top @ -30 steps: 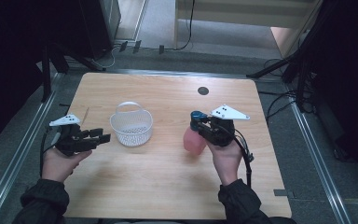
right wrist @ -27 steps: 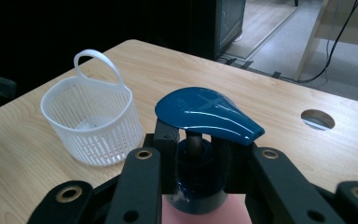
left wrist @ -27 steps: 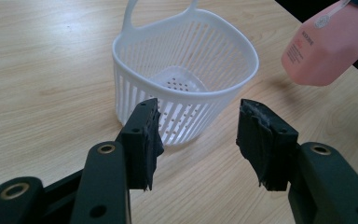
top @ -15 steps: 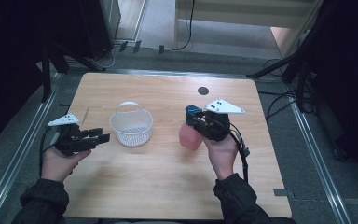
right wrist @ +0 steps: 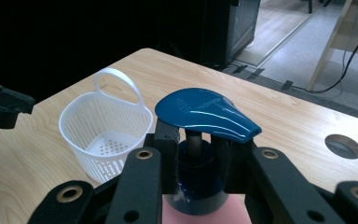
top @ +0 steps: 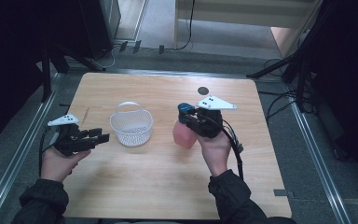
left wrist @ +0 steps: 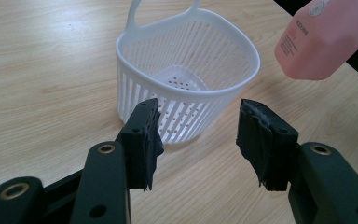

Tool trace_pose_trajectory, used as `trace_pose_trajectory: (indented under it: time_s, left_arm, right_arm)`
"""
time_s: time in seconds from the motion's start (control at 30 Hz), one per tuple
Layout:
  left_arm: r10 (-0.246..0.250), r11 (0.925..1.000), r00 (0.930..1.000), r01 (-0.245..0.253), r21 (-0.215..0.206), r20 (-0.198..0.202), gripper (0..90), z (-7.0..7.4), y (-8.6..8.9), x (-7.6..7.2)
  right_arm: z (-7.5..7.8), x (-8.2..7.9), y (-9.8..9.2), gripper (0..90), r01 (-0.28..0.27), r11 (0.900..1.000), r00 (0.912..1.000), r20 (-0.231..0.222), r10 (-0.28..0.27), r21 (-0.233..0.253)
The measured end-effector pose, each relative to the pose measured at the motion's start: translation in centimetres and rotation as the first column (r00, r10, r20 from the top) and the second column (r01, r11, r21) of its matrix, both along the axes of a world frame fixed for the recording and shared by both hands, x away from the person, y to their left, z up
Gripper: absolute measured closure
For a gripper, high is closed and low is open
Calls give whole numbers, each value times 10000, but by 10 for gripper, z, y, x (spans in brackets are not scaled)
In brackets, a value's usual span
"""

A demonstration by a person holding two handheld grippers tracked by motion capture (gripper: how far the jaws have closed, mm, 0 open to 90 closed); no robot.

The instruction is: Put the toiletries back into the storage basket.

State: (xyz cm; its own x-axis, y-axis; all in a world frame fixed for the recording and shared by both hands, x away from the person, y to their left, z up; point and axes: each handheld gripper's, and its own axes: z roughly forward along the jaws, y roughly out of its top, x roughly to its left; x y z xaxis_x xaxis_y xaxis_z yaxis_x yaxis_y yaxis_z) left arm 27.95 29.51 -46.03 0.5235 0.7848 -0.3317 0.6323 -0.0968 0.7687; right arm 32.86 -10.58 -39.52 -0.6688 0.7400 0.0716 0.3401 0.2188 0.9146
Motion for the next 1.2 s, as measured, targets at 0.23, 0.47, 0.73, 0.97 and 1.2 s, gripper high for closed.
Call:
trace_pose_trajectory:
  time_s: [0.23,0.47,0.73,0.97,1.2]
  left_arm:
    - [4,10000,10000,-4,-5,16,489,0,1,-1]
    - [-1,10000,10000,1,8,-45,488,-1,2,-3]
    - [46,10000,9999,-46,-8,-136,485,-2,4,-6]
    - [21,10000,9999,-21,27,-159,483,-3,5,-9]
    - [59,10000,9997,-60,-39,-231,480,-3,6,-11]
  right_arm:
    - [4,4,10,739,-188,9998,9998,-46,188,107]
    - [12,9,21,739,-361,9993,9993,-11,361,112]
    - [22,14,32,740,-580,9982,9983,65,579,159]
    - [34,18,43,740,-759,9970,9970,176,756,147]
    - [43,22,56,742,-927,9955,9955,220,923,187]
